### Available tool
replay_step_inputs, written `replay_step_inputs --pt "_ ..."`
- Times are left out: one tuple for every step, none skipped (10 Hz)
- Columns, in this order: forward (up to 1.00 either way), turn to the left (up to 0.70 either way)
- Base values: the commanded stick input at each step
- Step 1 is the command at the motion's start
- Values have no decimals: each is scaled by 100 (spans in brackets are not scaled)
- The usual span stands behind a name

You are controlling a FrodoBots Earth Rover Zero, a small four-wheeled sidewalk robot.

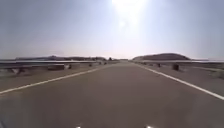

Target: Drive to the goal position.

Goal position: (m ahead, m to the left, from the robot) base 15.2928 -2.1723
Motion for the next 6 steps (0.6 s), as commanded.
replay_step_inputs --pt "70 0" --pt "70 0" --pt "70 0" --pt "70 0" --pt "70 0" --pt "70 0"
